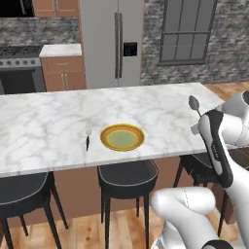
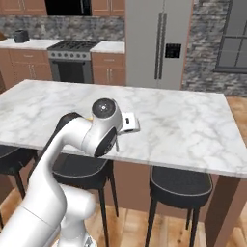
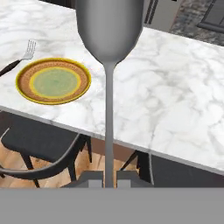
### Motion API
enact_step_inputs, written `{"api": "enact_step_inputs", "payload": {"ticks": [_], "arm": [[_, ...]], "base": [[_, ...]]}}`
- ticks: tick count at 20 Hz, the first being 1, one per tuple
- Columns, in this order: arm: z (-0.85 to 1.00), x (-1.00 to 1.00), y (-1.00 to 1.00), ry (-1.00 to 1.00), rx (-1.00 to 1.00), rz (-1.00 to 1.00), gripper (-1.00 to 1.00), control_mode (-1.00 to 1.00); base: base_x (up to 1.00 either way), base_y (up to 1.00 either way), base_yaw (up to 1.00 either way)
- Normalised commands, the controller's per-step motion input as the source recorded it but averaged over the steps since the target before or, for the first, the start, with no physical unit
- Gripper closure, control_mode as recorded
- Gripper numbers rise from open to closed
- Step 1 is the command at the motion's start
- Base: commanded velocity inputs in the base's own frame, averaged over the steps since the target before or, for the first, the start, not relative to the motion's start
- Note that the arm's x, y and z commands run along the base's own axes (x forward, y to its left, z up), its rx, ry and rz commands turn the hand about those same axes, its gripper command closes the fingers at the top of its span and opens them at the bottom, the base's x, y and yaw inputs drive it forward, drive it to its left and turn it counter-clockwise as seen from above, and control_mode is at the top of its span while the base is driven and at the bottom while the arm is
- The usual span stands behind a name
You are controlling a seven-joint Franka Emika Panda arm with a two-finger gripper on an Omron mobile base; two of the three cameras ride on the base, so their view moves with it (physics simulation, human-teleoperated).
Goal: Take the fork and place it on the left side of the plate. Then take the spoon and place it on the right side of the plate. Make sure they're directly next to the plate.
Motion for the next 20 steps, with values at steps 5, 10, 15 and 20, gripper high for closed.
{"api": "enact_step_inputs", "payload": {"ticks": [5,10,15,20], "arm": [[0.0,0.0,0.0,0.0,0.0,0.0,1.0,1.0],[0.0,0.0,0.0,0.0,0.0,0.0,1.0,1.0],[0.0,0.0,0.0,0.0,0.0,0.0,1.0,1.0],[-0.25,0.91,0.54,0.24,-0.01,-0.11,1.0,-1.0]], "base": [[0.75,-0.04,-0.03],[0.7,0.2,-0.11],[0.76,0.35,-0.13],[0.0,0.0,0.0]]}}
